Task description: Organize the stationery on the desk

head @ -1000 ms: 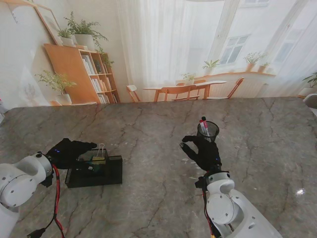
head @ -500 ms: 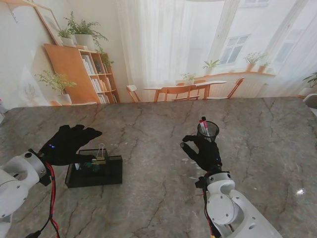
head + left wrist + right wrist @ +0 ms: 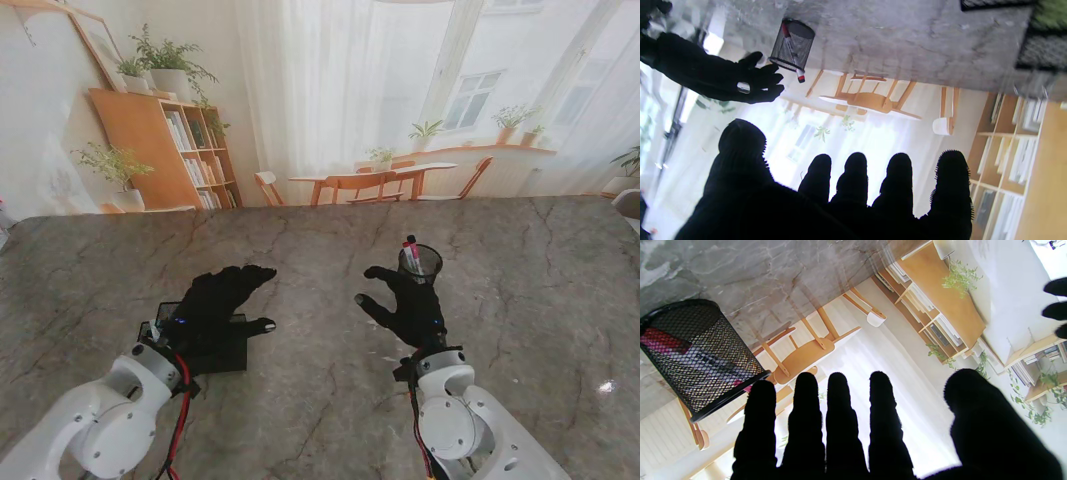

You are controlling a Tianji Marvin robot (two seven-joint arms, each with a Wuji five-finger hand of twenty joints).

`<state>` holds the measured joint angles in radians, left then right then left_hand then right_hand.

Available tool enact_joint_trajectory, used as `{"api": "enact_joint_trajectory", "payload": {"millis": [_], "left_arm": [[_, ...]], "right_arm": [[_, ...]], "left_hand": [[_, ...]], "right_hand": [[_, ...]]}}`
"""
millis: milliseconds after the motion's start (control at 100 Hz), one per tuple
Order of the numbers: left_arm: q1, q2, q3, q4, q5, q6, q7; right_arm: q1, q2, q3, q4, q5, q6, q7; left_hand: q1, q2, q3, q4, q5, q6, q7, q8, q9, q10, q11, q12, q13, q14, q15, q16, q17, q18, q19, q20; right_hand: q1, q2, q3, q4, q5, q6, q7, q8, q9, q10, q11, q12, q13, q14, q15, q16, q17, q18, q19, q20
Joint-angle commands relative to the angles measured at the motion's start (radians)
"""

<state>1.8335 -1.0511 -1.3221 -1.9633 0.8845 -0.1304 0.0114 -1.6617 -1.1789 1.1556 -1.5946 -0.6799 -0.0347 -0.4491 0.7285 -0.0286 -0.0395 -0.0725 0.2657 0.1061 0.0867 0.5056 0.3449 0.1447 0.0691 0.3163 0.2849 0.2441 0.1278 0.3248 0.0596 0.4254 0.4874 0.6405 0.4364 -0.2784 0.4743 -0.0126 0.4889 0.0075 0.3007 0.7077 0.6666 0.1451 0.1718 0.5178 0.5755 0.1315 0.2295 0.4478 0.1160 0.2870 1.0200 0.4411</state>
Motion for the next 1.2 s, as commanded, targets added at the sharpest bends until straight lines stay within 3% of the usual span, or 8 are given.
{"api": "enact_joint_trajectory", "payload": {"millis": [0,150,260,440,630,840,1040,1190], "left_arm": [[0.006,-0.03,0.037,0.029,-0.03,0.026,0.013],[-0.018,-0.046,0.111,0.095,-0.106,0.083,0.078],[-0.031,-0.05,0.122,0.127,-0.14,0.09,0.08],[-0.025,-0.048,0.092,0.131,-0.175,0.042,0.057],[0.005,-0.047,0.055,0.129,-0.184,0.018,0.05],[0.03,-0.053,0.024,0.126,-0.185,0.002,0.082],[0.036,-0.055,0.011,0.132,-0.198,-0.002,0.085],[0.036,-0.056,0.01,0.136,-0.202,-0.006,0.089]], "right_arm": [[-0.014,0.008,0.004,-0.017,-0.005,-0.008,0.02],[-0.045,0.021,0.025,-0.05,-0.037,-0.012,0.056],[-0.078,0.038,0.062,-0.091,-0.076,-0.027,0.113],[-0.144,0.072,0.158,-0.213,-0.132,-0.049,0.286],[-0.168,0.103,0.254,-0.327,-0.213,-0.104,0.465],[-0.106,0.131,0.297,-0.38,-0.263,-0.15,0.655],[0.013,0.145,0.286,-0.332,-0.3,-0.159,0.735],[0.112,0.149,0.249,-0.244,-0.312,-0.123,0.762]], "left_hand": [[0.025,0.008,0.0,0.026,0.028,-0.011,0.01,0.013,0.038,-0.008,0.003,0.012,0.042,-0.014,0.017,0.031,0.02,0.008,0.066,0.05],[0.055,0.003,0.0,0.026,0.074,-0.007,0.026,0.027,0.088,-0.007,0.015,0.032,0.098,-0.022,0.044,0.073,0.051,-0.016,0.151,0.077],[0.065,0.003,-0.001,0.025,0.088,-0.01,0.03,0.033,0.099,-0.006,0.014,0.038,0.113,-0.022,0.051,0.094,0.053,-0.022,0.183,0.084],[0.081,0.009,0.0,0.025,0.097,-0.009,0.03,0.034,0.111,-0.009,0.016,0.041,0.128,-0.027,0.056,0.108,0.055,-0.026,0.203,0.087],[0.085,0.012,-0.002,0.024,0.1,-0.009,0.029,0.034,0.112,-0.006,0.014,0.041,0.131,-0.024,0.054,0.115,0.056,-0.024,0.214,0.086],[0.085,0.018,-0.003,0.023,0.102,-0.009,0.029,0.034,0.113,-0.008,0.015,0.042,0.136,-0.026,0.055,0.12,0.061,-0.024,0.226,0.086],[0.085,0.021,-0.004,0.023,0.105,-0.009,0.03,0.034,0.113,-0.004,0.014,0.042,0.14,-0.023,0.058,0.125,0.063,-0.022,0.238,0.086],[0.084,0.025,-0.003,0.023,0.106,-0.008,0.03,0.034,0.115,-0.006,0.015,0.043,0.144,-0.024,0.06,0.129,0.067,-0.023,0.246,0.087]], "right_hand": [[-0.035,-0.028,0.033,-0.018,-0.054,-0.001,-0.027,0.008,-0.025,-0.022,0.013,0.019,0.011,-0.013,0.043,0.037,0.024,-0.008,0.06,0.044],[-0.051,-0.063,0.055,-0.027,-0.088,-0.005,-0.038,0.02,-0.046,-0.031,0.034,0.06,0.012,-0.029,0.224,0.131,0.1,-0.029,0.167,0.152],[-0.055,-0.071,0.059,-0.03,-0.102,-0.014,-0.041,0.027,-0.068,-0.033,0.042,0.094,0.003,-0.037,0.379,0.197,0.14,-0.03,0.229,0.222],[-0.061,-0.047,0.05,-0.032,-0.124,-0.014,-0.06,0.02,-0.133,-0.013,0.007,0.095,-0.006,-0.002,0.449,0.224,0.112,0.02,0.202,0.233],[-0.059,-0.038,0.037,-0.036,-0.13,0.004,-0.082,0.002,-0.186,0.03,-0.041,0.06,-0.049,0.043,0.256,0.128,0.036,0.08,0.066,0.172],[-0.058,-0.022,0.026,-0.038,-0.208,0.027,-0.154,-0.044,-0.314,0.064,-0.106,-0.029,-0.1,0.119,-0.047,-0.026,-0.014,0.119,-0.039,0.098],[-0.044,-0.008,0.013,-0.035,-0.293,0.04,-0.199,-0.057,-0.404,0.066,-0.125,-0.066,-0.238,0.131,-0.168,-0.078,-0.094,0.085,-0.137,0.03],[0.003,-0.056,0.024,-0.028,-0.347,0.047,-0.221,-0.048,-0.464,0.068,-0.132,-0.081,-0.328,0.108,-0.194,-0.106,-0.158,0.023,-0.189,-0.019]]}}
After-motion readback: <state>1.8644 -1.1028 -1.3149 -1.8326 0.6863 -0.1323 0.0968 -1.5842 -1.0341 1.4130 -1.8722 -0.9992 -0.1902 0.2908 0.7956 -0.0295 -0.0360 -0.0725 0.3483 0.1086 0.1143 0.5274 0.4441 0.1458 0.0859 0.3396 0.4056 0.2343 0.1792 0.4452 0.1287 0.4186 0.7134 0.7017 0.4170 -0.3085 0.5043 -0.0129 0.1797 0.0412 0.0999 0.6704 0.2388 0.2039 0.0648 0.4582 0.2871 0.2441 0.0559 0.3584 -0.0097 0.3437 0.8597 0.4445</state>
